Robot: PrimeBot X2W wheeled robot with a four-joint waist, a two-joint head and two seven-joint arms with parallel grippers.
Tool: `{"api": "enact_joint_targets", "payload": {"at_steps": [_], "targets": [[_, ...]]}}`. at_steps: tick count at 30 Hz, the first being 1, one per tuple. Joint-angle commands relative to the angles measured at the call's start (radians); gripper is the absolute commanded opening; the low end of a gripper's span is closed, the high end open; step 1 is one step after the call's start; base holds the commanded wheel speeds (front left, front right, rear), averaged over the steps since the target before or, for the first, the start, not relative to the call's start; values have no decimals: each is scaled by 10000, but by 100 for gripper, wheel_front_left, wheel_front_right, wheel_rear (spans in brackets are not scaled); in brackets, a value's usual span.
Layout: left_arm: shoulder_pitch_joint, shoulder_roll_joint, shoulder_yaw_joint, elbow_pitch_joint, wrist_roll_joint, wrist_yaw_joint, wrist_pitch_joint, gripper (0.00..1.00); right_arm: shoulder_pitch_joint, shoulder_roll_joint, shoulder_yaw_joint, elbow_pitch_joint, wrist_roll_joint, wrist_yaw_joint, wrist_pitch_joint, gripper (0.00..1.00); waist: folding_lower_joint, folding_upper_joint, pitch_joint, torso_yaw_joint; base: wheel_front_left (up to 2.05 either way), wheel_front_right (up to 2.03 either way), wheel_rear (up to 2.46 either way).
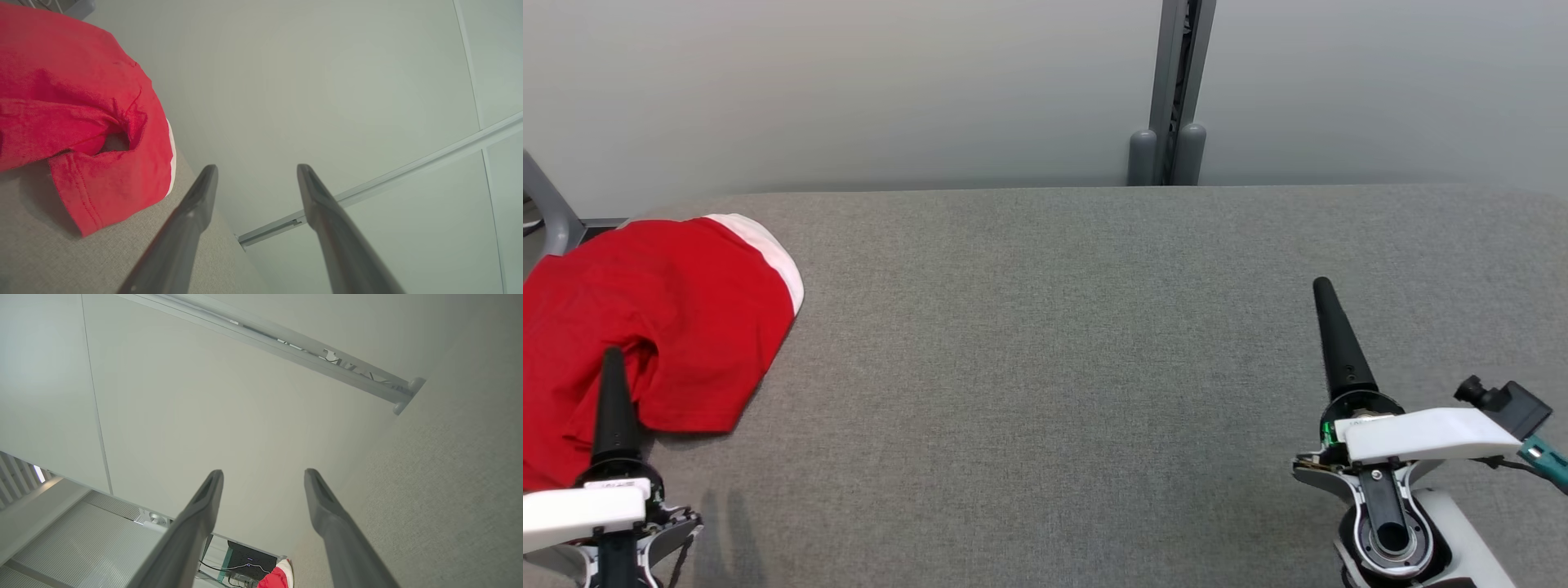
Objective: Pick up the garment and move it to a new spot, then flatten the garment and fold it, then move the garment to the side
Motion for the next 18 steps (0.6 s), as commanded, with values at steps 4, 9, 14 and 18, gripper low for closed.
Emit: {"api": "enact_joint_targets", "payload": {"at_steps": [4,9,14,18], "targets": [[12,27,-413,-340,920,-35,-355,100,67,-93,-486,-180,-1427,57,-33,100,0,0,12,-6,0,0,0],[118,-36,-721,-473,1706,-36,-646,100,206,-99,-744,-95,-2587,58,-35,100,0,0,3,-14,0,0,0],[151,-99,-838,-550,2754,-37,-928,100,266,-161,-1054,60,-3929,60,-37,100,0,0,8,-25,0,0,0],[209,-141,-935,-585,3294,-35,-1087,100,298,-122,-1347,190,-4741,61,-38,100,0,0,24,-37,0,0,0]]}}
